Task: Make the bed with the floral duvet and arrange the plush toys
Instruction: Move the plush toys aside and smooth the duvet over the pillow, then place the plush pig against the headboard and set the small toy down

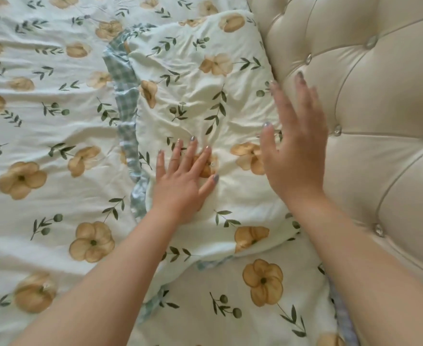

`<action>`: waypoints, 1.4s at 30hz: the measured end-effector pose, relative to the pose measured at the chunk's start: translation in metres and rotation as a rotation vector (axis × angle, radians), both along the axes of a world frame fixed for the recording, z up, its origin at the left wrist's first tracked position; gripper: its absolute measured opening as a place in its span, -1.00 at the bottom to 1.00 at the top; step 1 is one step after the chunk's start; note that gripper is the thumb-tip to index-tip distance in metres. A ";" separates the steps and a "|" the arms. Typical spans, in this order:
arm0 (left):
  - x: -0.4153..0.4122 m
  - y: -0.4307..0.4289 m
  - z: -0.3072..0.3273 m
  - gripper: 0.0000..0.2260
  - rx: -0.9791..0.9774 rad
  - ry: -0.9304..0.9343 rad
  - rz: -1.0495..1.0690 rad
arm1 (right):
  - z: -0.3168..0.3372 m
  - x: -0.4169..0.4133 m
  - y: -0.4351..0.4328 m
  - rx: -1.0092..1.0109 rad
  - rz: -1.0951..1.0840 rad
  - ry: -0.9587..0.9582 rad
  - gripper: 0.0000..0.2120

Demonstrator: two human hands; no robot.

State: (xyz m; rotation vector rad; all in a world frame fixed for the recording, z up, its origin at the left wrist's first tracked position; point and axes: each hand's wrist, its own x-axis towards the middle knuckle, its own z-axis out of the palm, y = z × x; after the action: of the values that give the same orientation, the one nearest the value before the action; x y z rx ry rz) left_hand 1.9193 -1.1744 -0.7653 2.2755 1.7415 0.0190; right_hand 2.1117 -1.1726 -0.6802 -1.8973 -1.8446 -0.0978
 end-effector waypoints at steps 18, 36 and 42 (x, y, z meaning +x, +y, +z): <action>-0.021 -0.028 0.024 -0.03 -0.126 0.075 0.044 | -0.033 -0.001 -0.050 -0.745 0.030 -0.330 -0.10; -0.282 -0.186 0.096 -0.69 -0.184 -0.180 0.426 | 0.041 -0.257 -0.119 -0.624 0.772 -0.127 -0.70; -0.406 -0.250 0.105 -0.71 -0.149 -0.258 0.648 | 0.045 -0.379 -0.139 -0.758 0.809 -0.118 -0.64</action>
State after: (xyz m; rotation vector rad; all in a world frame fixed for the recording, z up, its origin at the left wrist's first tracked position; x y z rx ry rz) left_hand 1.5129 -1.4246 -0.6598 1.4501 2.1573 0.2855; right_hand 1.7322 -1.3119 -0.6349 -1.3663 -2.8444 0.8771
